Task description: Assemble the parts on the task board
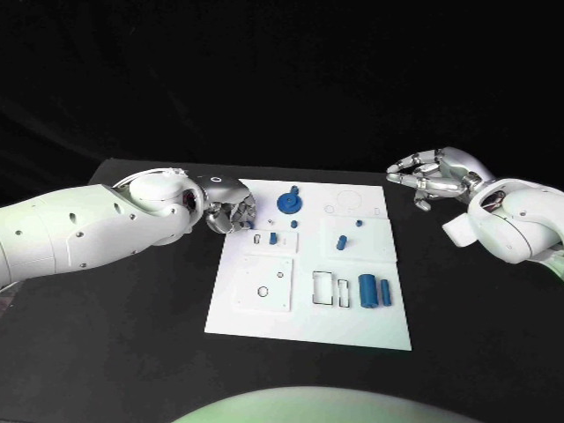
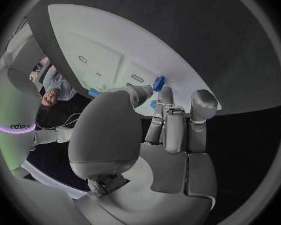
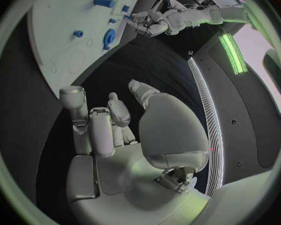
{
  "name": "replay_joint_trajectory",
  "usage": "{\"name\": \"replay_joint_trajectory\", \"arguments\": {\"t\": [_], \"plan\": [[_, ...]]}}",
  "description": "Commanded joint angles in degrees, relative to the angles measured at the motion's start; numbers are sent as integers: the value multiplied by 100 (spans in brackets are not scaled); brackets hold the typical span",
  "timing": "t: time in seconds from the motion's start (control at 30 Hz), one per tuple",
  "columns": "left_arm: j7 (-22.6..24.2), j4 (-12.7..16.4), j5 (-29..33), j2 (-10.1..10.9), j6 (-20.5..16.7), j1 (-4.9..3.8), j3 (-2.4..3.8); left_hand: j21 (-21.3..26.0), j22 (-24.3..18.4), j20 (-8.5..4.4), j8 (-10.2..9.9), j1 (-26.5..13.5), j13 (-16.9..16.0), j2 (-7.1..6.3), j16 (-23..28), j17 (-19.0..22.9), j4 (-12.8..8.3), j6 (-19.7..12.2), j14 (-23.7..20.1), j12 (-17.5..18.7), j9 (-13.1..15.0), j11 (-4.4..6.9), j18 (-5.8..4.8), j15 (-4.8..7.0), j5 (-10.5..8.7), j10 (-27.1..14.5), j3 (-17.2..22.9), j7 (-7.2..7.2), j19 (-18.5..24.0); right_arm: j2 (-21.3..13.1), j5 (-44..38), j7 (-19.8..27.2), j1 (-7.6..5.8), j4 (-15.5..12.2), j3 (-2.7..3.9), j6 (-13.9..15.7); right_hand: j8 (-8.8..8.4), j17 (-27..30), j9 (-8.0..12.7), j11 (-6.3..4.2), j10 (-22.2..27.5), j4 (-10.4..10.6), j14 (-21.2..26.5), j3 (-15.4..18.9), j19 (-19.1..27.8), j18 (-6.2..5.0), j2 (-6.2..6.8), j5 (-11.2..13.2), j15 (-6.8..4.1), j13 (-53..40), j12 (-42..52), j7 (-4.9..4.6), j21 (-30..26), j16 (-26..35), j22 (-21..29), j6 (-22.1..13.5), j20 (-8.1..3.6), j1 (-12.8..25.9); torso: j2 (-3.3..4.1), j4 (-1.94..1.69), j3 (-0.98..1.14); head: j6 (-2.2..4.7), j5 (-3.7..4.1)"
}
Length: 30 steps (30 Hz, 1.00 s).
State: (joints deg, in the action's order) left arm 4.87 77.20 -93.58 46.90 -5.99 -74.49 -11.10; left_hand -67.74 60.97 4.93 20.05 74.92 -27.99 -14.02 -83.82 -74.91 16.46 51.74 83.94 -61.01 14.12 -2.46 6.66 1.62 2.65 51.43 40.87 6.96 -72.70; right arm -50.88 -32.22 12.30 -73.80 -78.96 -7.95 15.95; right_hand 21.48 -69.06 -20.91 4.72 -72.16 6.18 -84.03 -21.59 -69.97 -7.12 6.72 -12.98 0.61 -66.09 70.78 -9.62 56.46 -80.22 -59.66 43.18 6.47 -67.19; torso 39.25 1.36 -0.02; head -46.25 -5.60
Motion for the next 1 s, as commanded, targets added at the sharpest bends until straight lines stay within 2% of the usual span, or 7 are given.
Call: {"name": "replay_joint_trajectory", "arguments": {"t": [0.03,0.47,0.67,0.8,0.9,0.97,1.0], "plan": [[11,5,70,-6,-65,0,2,-2,-5,-12,-43,-64,10,-3,5,-355,19,20,48,29,-10,-8,10,-54,19,40,-7,21,-27,7,-34,55,4,-1,0,-96,23,8,-2,0,-22,32,-115,5,22,-71,-43,-22,-29,-4,-11,-11,-37,25,7,-46,-12,1,1,0,-1,-1,-1],[-37,-7,83,-4,-117,0,2,17,-23,-6,-135,-181,20,-51,10,-345,15,-22,43,27,-53,-23,14,-67,19,38,-25,40,-16,11,-34,55,7,2,0,-88,23,8,-2,0,-22,32,-115,5,22,-71,-43,-22,-29,-4,-11,-11,-37,25,7,-46,-12,1,-1,1,0,3,0],[-82,-8,85,5,-160,0,3,27,-25,10,-335,-346,30,-201,13,-337,20,-183,40,12,-141,-57,14,-95,17,50,-109,89,-18,11,-34,56,8,3,0,-84,26,19,-2,0,-16,37,-112,6,25,-73,-43,-23,-29,3,-17,-11,-48,32,14,-49,-11,-2,0,3,0,6,3],[-104,16,104,30,-213,0,5,32,-26,24,-473,-508,34,-237,15,-329,23,-298,39,-12,-200,-76,15,-113,17,76,-367,114,-23,10,-33,55,9,3,0,-83,26,19,-2,0,-16,37,-112,6,25,-73,-43,-23,-29,3,-17,-11,-48,32,14,-49,-11,-2,-1,3,0,5,4],[-95,64,138,76,-275,-1,14,26,-14,30,-520,-670,43,-207,9,-335,30,-247,47,-30,-221,-76,14,-115,17,98,-831,104,-41,9,-33,55,10,4,0,-83,26,19,-2,0,-16,37,-112,6,25,-73,-43,-23,-29,3,-17,-11,-48,32,14,-49,-11,-2,1,4,-2,8,11],[-82,107,174,110,-321,-2,53,13,3,21,-502,-721,49,-166,-2,-352,36,-197,59,-40,-219,-61,11,-105,18,114,-1098,90,-57,9,-33,55,10,5,0,-84,26,19,-2,0,-16,37,-112,6,25,-73,-43,-23,-29,3,-17,-11,-48,32,14,-49,-11,-2,1,4,-2,9,13],[-73,134,198,129,-348,-2,95,6,12,17,-478,-730,50,-146,-8,-362,35,-172,65,-46,-214,-56,9,-100,16,123,-1183,82,-65,8,-33,55,10,7,0,-83,26,19,-2,0,-16,37,-112,6,25,-73,-43,-23,-29,3,-17,-11,-48,32,14,-49,-11,-2,2,3,-3,8,19]]}}
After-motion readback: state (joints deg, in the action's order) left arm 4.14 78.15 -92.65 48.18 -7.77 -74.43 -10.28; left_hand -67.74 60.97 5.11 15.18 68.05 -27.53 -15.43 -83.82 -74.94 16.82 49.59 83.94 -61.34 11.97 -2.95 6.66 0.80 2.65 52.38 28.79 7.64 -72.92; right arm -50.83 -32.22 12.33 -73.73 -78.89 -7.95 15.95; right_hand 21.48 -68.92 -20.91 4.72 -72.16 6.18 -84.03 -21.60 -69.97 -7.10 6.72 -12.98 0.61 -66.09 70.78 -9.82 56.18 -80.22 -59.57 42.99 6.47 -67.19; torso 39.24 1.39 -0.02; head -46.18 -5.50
